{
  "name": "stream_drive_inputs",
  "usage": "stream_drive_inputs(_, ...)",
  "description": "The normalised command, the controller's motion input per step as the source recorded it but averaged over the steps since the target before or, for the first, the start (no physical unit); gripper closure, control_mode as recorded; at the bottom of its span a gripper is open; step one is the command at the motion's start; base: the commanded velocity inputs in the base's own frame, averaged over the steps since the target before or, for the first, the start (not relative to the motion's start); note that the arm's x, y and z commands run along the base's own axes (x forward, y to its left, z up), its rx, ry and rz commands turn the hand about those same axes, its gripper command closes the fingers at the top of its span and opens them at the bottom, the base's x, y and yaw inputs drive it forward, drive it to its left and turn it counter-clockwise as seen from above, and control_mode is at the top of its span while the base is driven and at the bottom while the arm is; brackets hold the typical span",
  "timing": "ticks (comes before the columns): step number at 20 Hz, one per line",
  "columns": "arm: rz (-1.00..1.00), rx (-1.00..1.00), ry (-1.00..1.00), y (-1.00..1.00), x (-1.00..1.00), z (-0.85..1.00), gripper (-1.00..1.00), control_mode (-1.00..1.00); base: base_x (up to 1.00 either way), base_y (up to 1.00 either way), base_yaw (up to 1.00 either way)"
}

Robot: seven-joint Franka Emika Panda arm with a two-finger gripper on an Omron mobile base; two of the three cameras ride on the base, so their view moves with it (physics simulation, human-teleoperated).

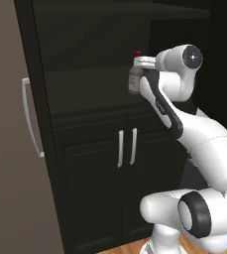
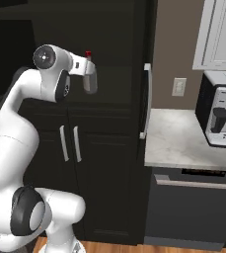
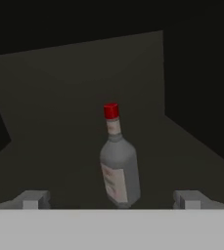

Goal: Open the cabinet directly in front. Then move the liquor and the cup to the dining counter with the jar on it.

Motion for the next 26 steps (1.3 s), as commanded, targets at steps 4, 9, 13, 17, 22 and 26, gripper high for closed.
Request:
stream_drive_inputs(4,0.00,-0.02,0.14,0.01,0.30,0.00,-1.00,-1.00,0.00,0.00,0.00)
stream_drive_inputs(9,0.00,-0.02,0.15,0.00,0.35,-0.03,-1.00,-1.00,0.00,0.00,0.00)
stream_drive_inputs(13,0.00,0.00,0.01,0.00,0.09,0.00,-1.00,-1.00,0.00,0.00,0.00)
stream_drive_inputs(17,0.00,0.00,0.00,0.00,0.05,-0.01,-1.00,-1.00,0.00,0.00,0.00)
stream_drive_inputs(22,0.00,0.00,0.00,0.00,0.11,-0.17,-1.00,-1.00,0.00,0.00,0.00)
stream_drive_inputs(26,0.00,0.00,0.00,0.00,0.21,-0.24,-1.00,-1.00,0.00,0.00,0.00)
